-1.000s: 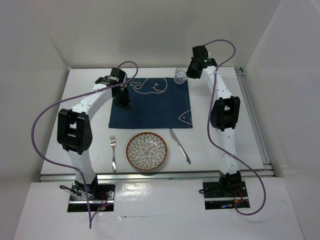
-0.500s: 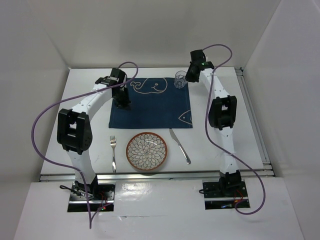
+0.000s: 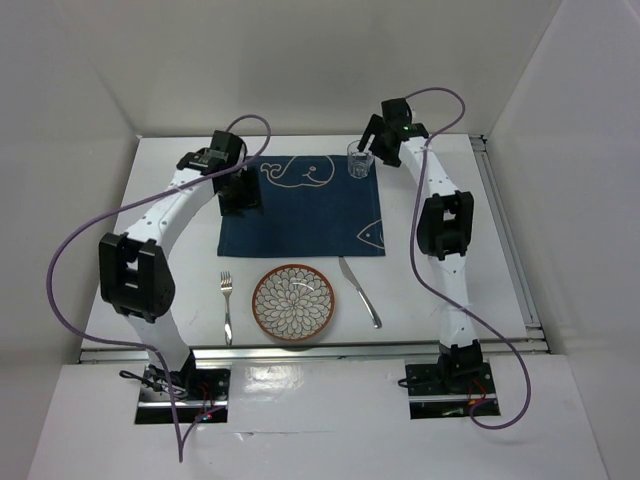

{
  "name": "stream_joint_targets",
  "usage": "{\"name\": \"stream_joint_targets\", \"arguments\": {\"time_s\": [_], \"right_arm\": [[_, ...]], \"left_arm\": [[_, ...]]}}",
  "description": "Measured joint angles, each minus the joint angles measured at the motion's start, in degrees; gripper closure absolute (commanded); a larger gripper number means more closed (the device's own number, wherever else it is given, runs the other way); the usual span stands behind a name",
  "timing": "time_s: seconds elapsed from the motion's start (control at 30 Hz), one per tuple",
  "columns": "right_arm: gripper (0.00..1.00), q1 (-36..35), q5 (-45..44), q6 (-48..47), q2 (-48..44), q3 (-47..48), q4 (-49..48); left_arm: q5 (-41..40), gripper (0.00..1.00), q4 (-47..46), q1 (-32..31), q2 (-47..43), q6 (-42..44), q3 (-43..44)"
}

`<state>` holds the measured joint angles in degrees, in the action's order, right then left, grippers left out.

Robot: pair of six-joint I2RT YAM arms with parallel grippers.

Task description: Set the dinner table for one person

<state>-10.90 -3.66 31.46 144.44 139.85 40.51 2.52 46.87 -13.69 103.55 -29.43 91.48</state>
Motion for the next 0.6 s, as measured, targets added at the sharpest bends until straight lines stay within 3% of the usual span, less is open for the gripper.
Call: {"name": "stream_joint_targets", "arguments": {"time_s": [0.03, 0.07, 0.27, 0.6], "right_arm": [[0.03, 0.0, 0.13, 0.04, -0.24, 0.0, -0.09], [0.01, -0.09, 0.28, 0.17, -0.68, 0.0, -0.11], [0.01, -0.72, 0.85, -0.13, -10.82, -4.96, -0.98], [0.02, -3.02, 1.2, -1.38, -59.47, -50.93, -9.07]], "left_arm": [[-0.22, 0.33, 0.15, 0.0, -1.25, 0.17, 0.0], [-0.48, 0.32, 0.24, 0.0, -2.71, 0.52, -0.15], [-2.67, 0.31, -0.24, -1.2, -15.72, -0.44, -10.25], [-1.51, 0.26, -0.24, -4.7, -36.0, -11.28, -40.65]]}}
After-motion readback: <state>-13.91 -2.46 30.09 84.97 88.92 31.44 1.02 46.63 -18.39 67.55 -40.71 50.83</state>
